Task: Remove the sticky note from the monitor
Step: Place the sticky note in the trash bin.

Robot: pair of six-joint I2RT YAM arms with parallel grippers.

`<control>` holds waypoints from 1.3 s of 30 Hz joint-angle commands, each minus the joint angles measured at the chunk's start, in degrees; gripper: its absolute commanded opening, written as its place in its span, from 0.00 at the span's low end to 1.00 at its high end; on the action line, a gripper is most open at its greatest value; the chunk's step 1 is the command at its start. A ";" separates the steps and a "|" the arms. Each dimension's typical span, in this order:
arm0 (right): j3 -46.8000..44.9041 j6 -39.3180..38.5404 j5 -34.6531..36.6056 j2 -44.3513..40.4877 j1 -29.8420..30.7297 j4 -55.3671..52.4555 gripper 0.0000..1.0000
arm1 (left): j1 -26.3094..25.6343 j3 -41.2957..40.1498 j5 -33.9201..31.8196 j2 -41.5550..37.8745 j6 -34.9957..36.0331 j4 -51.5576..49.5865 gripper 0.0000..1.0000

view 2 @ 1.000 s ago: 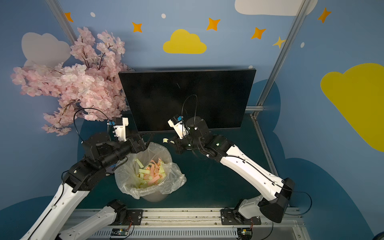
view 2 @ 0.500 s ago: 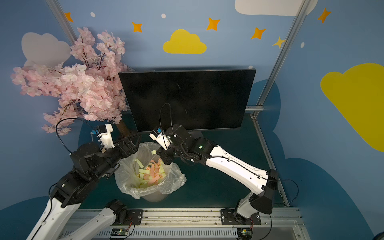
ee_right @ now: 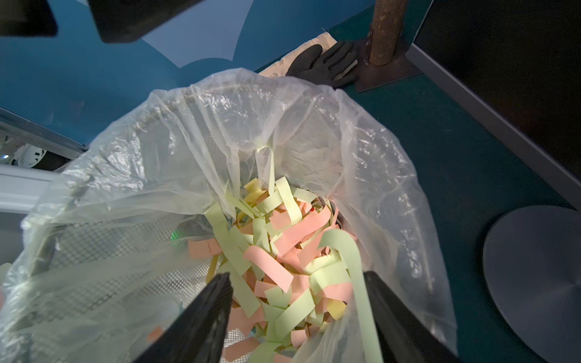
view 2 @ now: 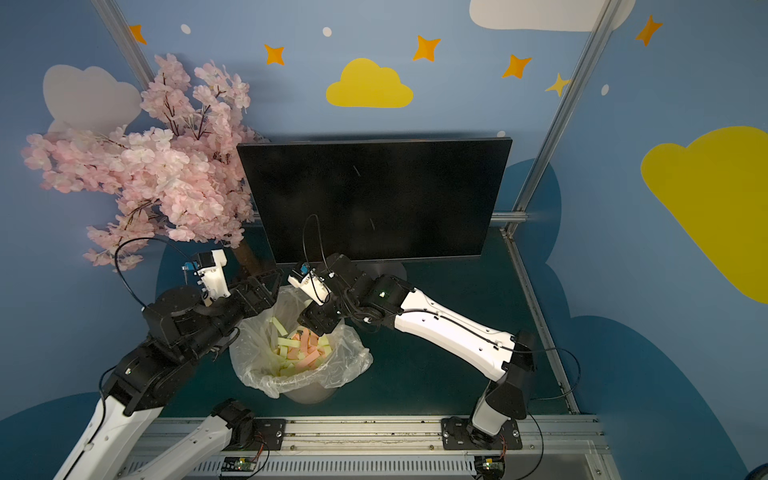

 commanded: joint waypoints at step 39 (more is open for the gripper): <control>-3.13 -3.06 2.67 -6.84 0.14 0.98 0.87 | 0.24 -1.94 3.06 0.13 -0.44 1.63 1.00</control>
